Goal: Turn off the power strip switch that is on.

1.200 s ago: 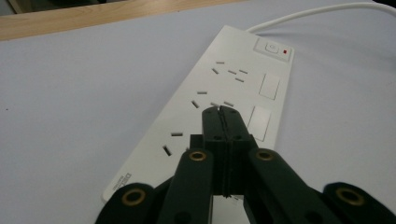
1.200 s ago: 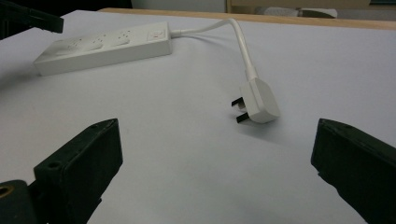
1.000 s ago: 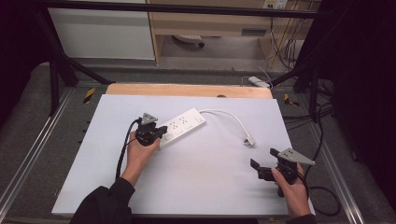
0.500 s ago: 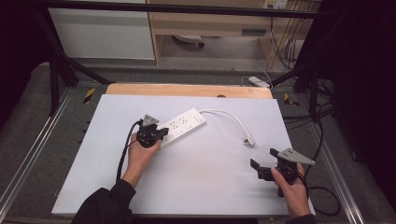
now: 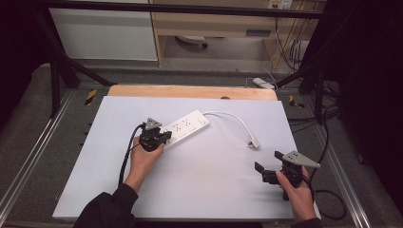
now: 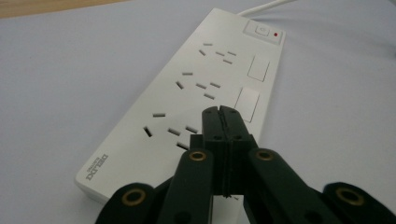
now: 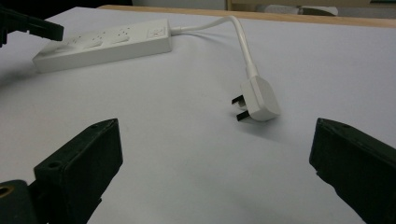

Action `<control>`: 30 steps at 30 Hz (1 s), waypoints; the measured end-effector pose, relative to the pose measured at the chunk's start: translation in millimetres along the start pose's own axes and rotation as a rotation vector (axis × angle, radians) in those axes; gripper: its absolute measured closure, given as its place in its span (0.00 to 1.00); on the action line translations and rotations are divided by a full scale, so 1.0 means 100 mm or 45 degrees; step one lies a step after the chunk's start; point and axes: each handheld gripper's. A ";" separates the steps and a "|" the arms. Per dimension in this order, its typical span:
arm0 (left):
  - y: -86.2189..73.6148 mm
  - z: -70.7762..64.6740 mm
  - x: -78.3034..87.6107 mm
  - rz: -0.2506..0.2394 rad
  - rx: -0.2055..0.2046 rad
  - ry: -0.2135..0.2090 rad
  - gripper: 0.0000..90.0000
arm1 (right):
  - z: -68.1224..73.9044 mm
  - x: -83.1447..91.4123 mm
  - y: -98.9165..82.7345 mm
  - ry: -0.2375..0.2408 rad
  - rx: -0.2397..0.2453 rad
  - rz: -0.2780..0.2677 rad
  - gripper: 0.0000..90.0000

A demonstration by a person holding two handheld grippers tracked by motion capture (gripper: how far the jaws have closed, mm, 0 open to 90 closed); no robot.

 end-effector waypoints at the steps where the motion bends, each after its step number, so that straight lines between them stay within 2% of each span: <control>1: -0.01 0.00 0.00 -0.001 0.001 -0.003 1.00 | 0.00 0.00 0.00 0.000 -0.001 0.000 0.03; 9: -0.07 -0.03 0.00 0.001 0.000 -0.007 1.00 | 0.00 0.00 0.00 0.001 0.000 0.000 0.03; 30: -0.09 -0.05 -0.02 0.006 -0.005 -0.004 1.00 | 0.00 0.00 0.00 -0.001 -0.001 0.000 0.03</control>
Point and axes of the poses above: each handheld gripper's, and its own axes: x roughly backward along the jaws, y roughly out of its top, z roughly to its left, and after that the axes turned 14 degrees about z, right-handed
